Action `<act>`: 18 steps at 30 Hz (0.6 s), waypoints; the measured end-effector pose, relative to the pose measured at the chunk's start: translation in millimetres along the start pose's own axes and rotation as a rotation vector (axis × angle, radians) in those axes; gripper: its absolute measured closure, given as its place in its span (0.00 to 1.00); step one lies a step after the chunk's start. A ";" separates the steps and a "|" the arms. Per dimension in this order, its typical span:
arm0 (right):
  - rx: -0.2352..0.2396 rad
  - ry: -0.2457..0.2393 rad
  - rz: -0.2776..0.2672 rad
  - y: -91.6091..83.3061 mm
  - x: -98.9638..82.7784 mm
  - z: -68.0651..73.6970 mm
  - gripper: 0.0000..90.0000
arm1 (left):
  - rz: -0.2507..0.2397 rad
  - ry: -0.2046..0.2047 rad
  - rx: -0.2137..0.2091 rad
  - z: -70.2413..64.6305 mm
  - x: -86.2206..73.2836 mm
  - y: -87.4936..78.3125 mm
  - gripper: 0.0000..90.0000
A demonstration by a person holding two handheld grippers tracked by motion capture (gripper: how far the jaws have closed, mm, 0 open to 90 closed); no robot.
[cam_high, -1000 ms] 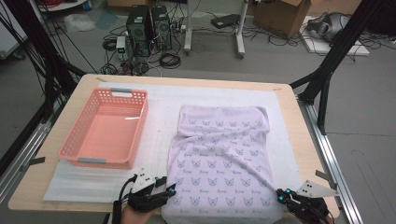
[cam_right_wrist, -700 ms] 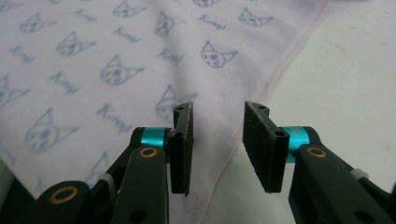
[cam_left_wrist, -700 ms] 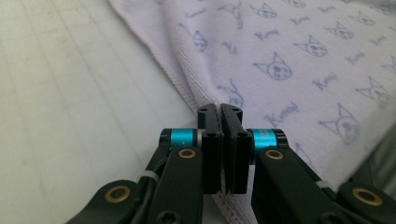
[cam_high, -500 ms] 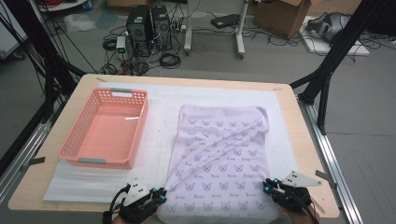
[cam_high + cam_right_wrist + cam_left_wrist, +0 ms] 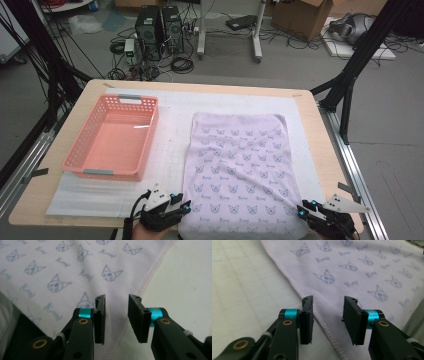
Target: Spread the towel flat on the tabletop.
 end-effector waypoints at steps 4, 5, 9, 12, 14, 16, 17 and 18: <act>-0.004 -0.006 -0.014 7.1 4.8 1.7 0.73 | 0.028 0.006 0.014 -0.8 0.5 -4.5 0.96; -0.002 -0.010 -0.014 10.0 5.5 1.9 0.73 | 0.031 0.006 0.011 -0.1 -0.3 -7.5 0.96; -0.002 -0.012 -0.015 18.0 9.1 3.3 0.73 | 0.039 -0.021 0.020 2.8 -5.2 -30.5 0.96; -0.008 -0.008 -0.023 26.1 13.6 4.3 0.69 | 0.028 -0.033 0.008 3.9 -6.5 -41.5 0.96; -0.022 0.007 -0.010 32.4 14.2 4.8 0.67 | 0.014 -0.043 -0.001 3.5 -6.2 -42.3 0.93; -0.021 0.009 0.007 38.7 12.5 6.3 0.67 | 0.001 -0.059 0.005 4.9 -5.5 -40.4 0.76; -0.027 0.002 0.006 40.0 12.7 7.5 0.72 | -0.006 -0.069 0.005 5.9 -5.2 -39.5 0.69; -0.025 -0.012 0.009 40.6 12.8 8.4 0.79 | -0.018 -0.078 0.007 6.8 -4.6 -38.1 0.66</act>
Point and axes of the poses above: each handheld gripper's, and its own axes: y roughly forward along the jaws, x roughly out of its top, z roughly to its left, the point moved 7 cm from there along y, roughly forward along the jaws, and after that the axes turned 13 degrees about -z, right-handed, at the moved point
